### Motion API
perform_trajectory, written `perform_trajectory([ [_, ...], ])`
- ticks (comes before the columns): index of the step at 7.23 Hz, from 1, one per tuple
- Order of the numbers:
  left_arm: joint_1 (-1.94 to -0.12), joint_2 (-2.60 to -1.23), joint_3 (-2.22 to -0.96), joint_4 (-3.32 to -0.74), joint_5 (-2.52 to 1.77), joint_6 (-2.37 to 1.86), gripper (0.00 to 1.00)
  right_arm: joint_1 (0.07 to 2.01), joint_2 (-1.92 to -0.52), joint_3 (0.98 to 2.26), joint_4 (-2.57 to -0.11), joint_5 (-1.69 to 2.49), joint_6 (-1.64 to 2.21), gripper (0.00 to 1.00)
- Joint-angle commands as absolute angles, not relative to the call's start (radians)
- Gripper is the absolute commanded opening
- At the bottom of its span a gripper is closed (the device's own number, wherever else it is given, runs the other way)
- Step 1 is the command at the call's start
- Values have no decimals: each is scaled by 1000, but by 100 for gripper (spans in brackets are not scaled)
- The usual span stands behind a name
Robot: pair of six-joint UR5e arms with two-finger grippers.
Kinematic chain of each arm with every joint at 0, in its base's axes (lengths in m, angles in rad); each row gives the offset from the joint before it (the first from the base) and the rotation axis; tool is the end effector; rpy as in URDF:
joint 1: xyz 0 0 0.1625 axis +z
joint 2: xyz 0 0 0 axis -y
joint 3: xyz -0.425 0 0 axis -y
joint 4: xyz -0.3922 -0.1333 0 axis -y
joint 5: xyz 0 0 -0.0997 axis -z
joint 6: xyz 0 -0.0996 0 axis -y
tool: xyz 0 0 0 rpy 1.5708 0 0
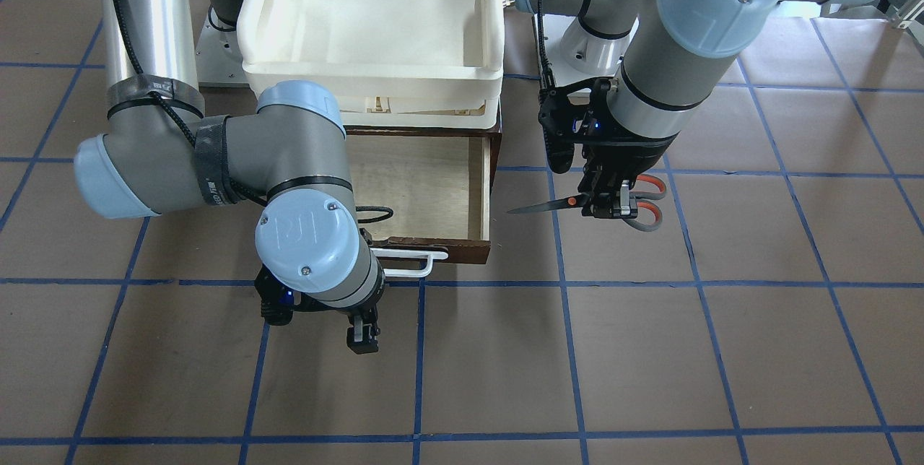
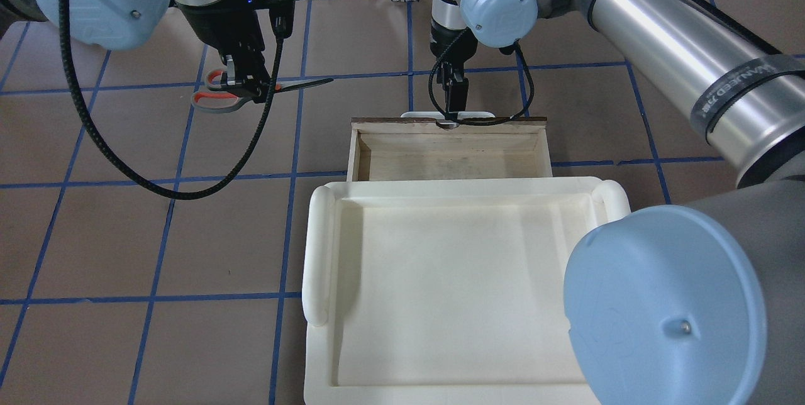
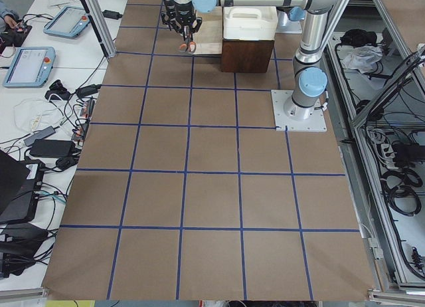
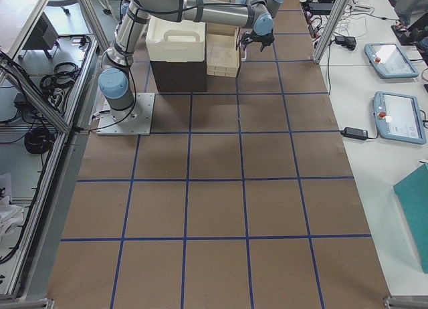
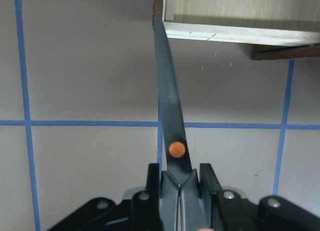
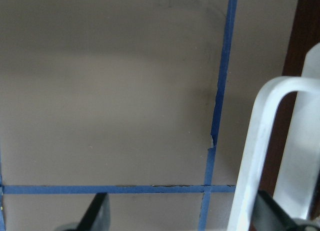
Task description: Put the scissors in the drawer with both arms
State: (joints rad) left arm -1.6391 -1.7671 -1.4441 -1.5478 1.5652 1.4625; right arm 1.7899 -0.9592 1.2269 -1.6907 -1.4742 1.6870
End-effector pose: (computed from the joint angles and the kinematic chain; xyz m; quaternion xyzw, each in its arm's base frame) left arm -0.1724 -0.5586 0.4479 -0.6926 -0.7210 -0.0161 0.0171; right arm 0.2930 -0.6583 0.2940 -0.6698 -0.7373 -0.0820 0.0322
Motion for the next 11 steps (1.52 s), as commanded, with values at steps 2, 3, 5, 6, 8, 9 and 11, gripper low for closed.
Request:
perform_trajectory([
  [2,-1643,-1767,-1447,-1548,1562,1453,0,1783,-945,1206,-1697,-1474,1674,100],
  [3,-1654,-1767,-1447,-1548,1562,1451,0,1782,-940,1204,-1697,-1474,1674,100],
  [5,-1669,-1767,-1447,-1548,1565,1444,0,1782,-959,1204,-1686,-1483,1674,100],
  [6,-1669,-1767,-1447,-1548,1563,1443,0,1782,-991,1207,-1678,-1482,1674,100],
  [8,-1669,-1766,-1448,-1548,1565,1445,0,1782,-1047,1207,-1652,-1485,1660,100],
  [9,-1669,-1769,-1448,-1548,1560,1443,0,1781,-1069,1207,-1638,-1520,1593,100],
  [11,-1669,-1769,-1451,-1548,1554,1442,0,1757,-1141,1216,-1606,-1583,1366,100],
])
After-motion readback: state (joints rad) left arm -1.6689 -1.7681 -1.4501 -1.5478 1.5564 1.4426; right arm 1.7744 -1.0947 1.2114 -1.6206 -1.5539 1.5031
